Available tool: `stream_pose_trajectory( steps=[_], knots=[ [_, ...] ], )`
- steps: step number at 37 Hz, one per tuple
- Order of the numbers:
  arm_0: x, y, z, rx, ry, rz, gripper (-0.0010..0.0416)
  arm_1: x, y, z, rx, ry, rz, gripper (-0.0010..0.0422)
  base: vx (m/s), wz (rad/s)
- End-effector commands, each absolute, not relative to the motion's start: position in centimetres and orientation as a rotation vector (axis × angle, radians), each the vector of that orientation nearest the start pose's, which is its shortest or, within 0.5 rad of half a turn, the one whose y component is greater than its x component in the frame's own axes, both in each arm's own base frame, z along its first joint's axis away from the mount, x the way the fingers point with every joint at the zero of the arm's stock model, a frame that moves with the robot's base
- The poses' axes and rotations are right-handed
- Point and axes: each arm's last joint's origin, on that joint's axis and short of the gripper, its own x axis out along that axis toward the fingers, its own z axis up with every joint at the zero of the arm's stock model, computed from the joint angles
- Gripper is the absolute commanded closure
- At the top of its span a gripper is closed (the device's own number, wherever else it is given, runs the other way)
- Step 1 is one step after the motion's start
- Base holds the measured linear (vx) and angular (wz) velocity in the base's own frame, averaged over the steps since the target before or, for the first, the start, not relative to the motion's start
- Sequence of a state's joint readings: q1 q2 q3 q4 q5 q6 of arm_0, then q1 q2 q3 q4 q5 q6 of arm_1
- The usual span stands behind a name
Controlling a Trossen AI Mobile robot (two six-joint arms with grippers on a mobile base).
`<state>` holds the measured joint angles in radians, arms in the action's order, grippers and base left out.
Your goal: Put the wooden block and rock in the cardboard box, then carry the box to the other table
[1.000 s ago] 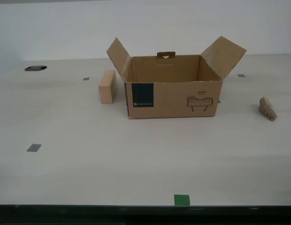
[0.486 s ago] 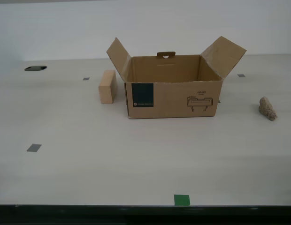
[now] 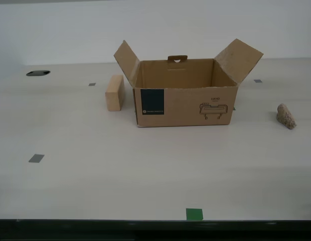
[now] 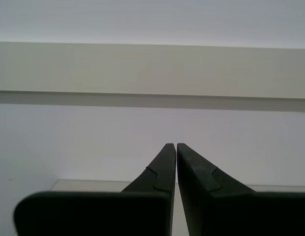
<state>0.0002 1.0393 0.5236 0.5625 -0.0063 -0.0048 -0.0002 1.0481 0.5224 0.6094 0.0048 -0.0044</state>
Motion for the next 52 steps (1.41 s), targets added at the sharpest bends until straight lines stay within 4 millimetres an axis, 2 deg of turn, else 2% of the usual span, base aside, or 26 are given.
stream_pose_trajectory(
  steps=[1,13,27,43,52],
  knots=[
    [22.3,0.0,26.9,-0.005,-0.049,0.007,0.0406,22.7,0.0,27.0,-0.006,-0.091,-0.009,0.0412,0.0,0.0],
    [22.0,0.0,27.6,-0.005,0.067,0.007,0.0407,22.8,-0.1,27.3,-0.007,-0.062,-0.011,0.0412,0.0,0.0],
    [22.0,0.0,29.4,0.005,0.245,0.006,0.0406,23.4,-0.1,28.9,-0.007,0.069,-0.011,0.0412,0.0,0.0],
    [21.1,0.0,33.0,0.006,0.411,0.006,0.0406,23.4,-0.3,31.7,-0.015,0.236,-0.074,0.0413,0.0,0.0],
    [20.3,0.0,34.0,0.027,0.502,0.001,0.0406,23.0,-0.3,34.0,-0.026,0.305,-0.073,0.0413,0.0,0.0]
  ],
)
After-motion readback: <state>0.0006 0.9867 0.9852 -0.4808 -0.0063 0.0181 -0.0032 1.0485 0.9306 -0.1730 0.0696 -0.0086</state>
